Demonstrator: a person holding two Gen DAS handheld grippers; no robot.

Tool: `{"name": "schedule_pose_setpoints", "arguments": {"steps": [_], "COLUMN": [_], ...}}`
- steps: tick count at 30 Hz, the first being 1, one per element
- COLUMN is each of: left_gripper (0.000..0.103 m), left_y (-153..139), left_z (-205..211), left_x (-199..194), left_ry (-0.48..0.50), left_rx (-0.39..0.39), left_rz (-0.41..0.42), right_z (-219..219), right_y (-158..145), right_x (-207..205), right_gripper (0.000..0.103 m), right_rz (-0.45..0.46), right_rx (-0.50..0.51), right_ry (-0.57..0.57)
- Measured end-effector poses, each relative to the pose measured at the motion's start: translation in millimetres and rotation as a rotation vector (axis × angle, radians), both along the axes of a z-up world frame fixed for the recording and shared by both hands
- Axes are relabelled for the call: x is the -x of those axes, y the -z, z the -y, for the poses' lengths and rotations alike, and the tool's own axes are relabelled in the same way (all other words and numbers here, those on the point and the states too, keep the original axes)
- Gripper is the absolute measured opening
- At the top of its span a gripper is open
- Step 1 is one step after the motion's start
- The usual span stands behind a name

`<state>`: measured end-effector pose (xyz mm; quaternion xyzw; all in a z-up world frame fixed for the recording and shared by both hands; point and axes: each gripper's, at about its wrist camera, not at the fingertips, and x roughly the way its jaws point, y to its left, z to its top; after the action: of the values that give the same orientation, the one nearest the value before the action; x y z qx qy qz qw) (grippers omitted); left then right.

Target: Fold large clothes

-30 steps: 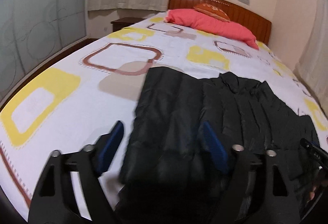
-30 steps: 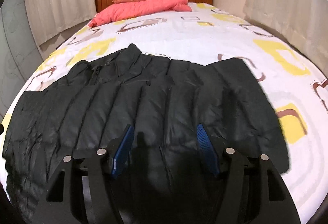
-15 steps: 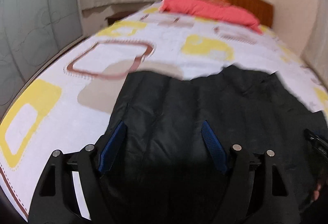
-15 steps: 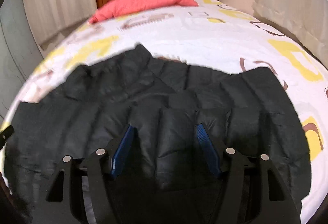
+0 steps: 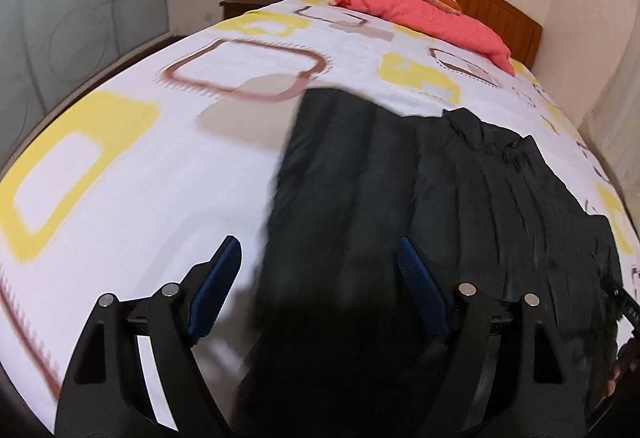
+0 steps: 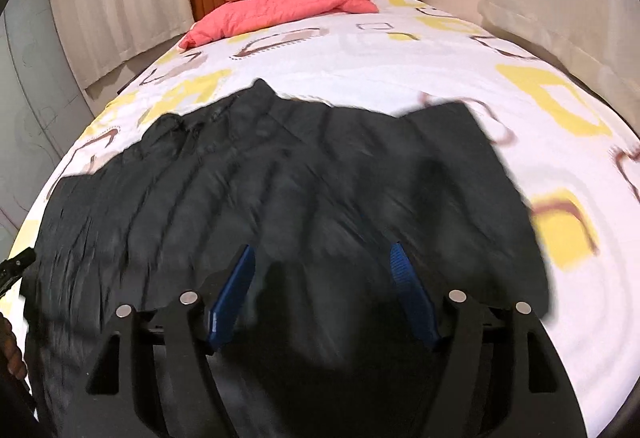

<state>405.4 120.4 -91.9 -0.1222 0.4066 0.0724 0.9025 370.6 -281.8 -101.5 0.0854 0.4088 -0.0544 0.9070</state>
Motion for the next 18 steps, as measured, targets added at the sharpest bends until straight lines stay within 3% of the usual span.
{"name": "schedule_pose_setpoints", "arguments": {"steps": [5,10,18], "left_gripper": [0.08,0.08,0.08], "left_y": [10.0,24.4,34.7], "left_z": [-28.1,-51.9,-48.2], "left_x": [83.4,166.1,265.6], "left_ry": [-0.121,-0.221,-0.187], "left_rx": [0.026,0.176,0.283], "left_rz": [-0.046,-0.117,-0.127], "right_z": [28.4,55.3,87.8], "right_y": [-2.4,3.8,34.0], "right_x": [79.2,152.4,274.2], "right_gripper": [0.07,0.07,0.07], "right_rz": [-0.017,-0.055,-0.116], "right_rx": [0.045,0.046,-0.115], "right_ry": [0.083,0.158,0.252]}}
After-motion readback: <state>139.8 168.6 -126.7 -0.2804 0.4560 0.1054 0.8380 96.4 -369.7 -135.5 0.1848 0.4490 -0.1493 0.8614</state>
